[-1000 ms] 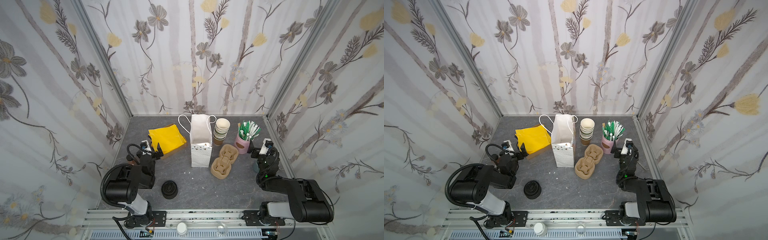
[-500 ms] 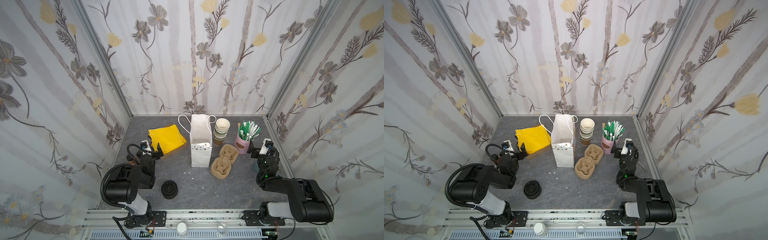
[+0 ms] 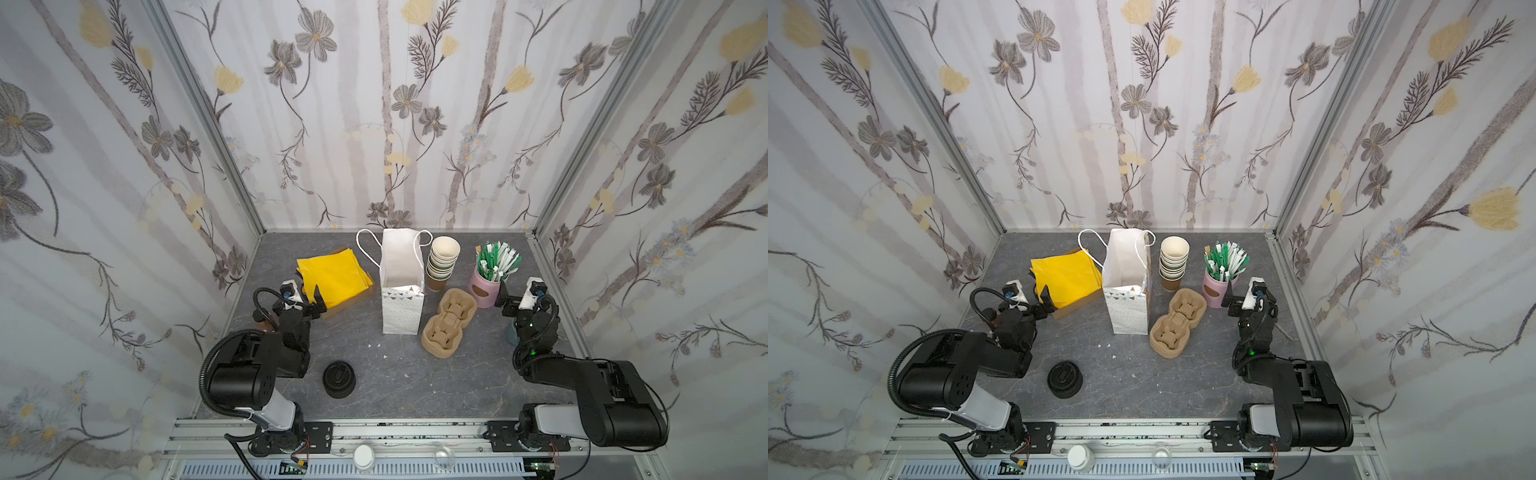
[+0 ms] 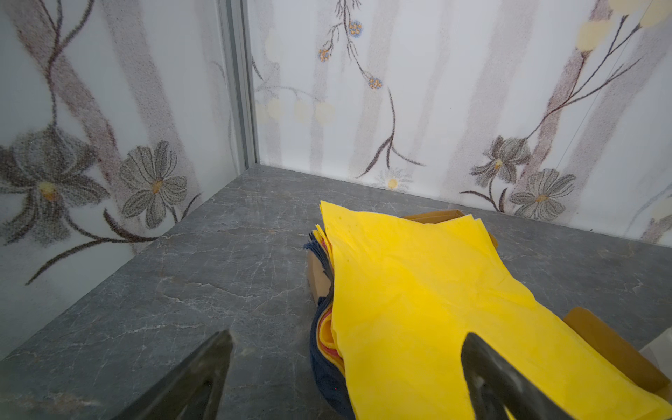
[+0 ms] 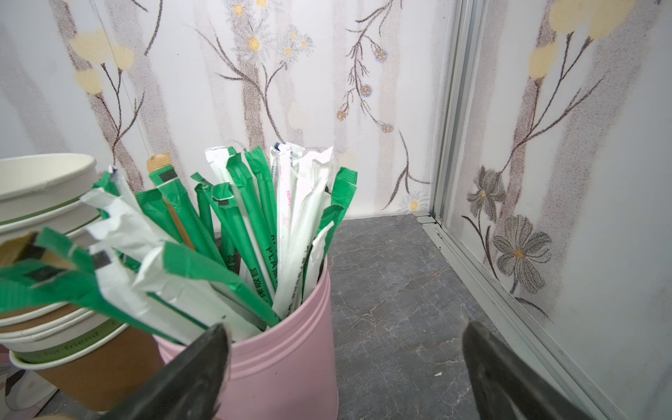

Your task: Pack the takeout coffee

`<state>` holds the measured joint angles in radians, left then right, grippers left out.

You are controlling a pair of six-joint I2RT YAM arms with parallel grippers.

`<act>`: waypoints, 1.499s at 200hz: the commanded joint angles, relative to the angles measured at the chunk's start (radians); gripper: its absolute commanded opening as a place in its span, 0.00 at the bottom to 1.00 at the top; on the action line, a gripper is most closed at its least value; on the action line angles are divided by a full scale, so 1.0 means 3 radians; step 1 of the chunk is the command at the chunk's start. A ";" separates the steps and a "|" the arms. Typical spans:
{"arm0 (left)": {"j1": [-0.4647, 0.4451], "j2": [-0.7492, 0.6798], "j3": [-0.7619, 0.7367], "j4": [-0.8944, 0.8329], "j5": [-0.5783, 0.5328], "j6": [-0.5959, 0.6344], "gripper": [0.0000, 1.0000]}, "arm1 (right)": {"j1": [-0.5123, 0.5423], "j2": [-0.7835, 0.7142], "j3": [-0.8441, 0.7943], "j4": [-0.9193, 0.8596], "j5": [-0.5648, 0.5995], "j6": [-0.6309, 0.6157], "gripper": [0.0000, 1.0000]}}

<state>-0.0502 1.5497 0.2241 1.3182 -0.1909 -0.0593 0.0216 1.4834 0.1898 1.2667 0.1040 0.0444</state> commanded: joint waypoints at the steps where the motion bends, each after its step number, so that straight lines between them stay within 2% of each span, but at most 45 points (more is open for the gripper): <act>1: 0.0004 -0.0213 -0.0083 0.0080 -0.0074 -0.0016 1.00 | 0.0014 -0.0210 -0.0083 0.0125 0.0129 0.0004 1.00; 25: 0.0001 -0.0625 -0.0258 0.0046 -0.0183 -0.0065 1.00 | 0.0025 -0.0711 -0.0171 -0.0109 0.0273 0.0027 1.00; 44: 0.0004 -0.1054 -0.0317 -0.0119 -0.0249 -0.0080 1.00 | 0.0027 -0.1203 -0.0145 -0.0582 0.0424 0.0073 1.00; 59: 0.0009 -0.1406 -0.0226 -0.0539 -0.0275 -0.0082 1.00 | 0.0029 -0.1578 -0.0047 -0.1122 0.0619 0.0215 1.00; 70: 0.0009 -0.1629 -0.0103 -0.0919 -0.0261 -0.0083 1.00 | 0.0025 -0.1827 0.0050 -0.1533 0.0854 0.0483 1.00; 87: 0.0013 -0.1918 0.0145 -0.1545 -0.0279 -0.0206 1.00 | -0.0004 -0.2180 0.0338 -0.2599 0.1041 0.0895 1.00; 117: 0.0018 -0.2154 0.0625 -0.2442 0.0007 -0.0402 1.00 | -0.0036 -0.2378 0.0939 -0.4015 0.0679 0.0783 1.00; 150: -0.0013 -0.2130 0.1201 -0.3253 0.0423 -0.0709 1.00 | -0.0028 -0.2408 0.1467 -0.4709 0.0375 0.1115 0.97; 188: -0.0251 -0.2148 0.1618 -0.3813 0.0794 -0.1141 1.00 | 0.0098 -0.1997 0.2405 -0.5447 -0.0018 0.1545 0.89; 211: -0.0458 -0.2217 0.1798 -0.4191 0.0950 -0.1425 1.00 | 0.0384 -0.1553 0.2971 -0.5869 0.0007 0.1669 0.87; 252: -0.0679 -0.2279 0.1879 -0.4642 0.0928 -0.1851 1.00 | 0.0839 -0.0696 0.3899 -0.6381 0.0044 0.1783 0.85; 280: -0.0843 -0.2167 0.1959 -0.4825 0.0945 -0.1958 1.00 | 0.1057 -0.0137 0.4382 -0.6553 0.0087 0.1824 0.85; 300: -0.0907 -0.2129 0.1943 -0.4834 0.0890 -0.1989 1.00 | 0.1135 0.0263 0.4680 -0.6666 0.0116 0.1934 0.81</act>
<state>-0.3080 0.9005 0.7986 -0.0967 0.0898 -0.6041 0.3412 1.4582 1.5131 -0.6525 0.1257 0.5709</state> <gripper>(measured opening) 0.994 0.836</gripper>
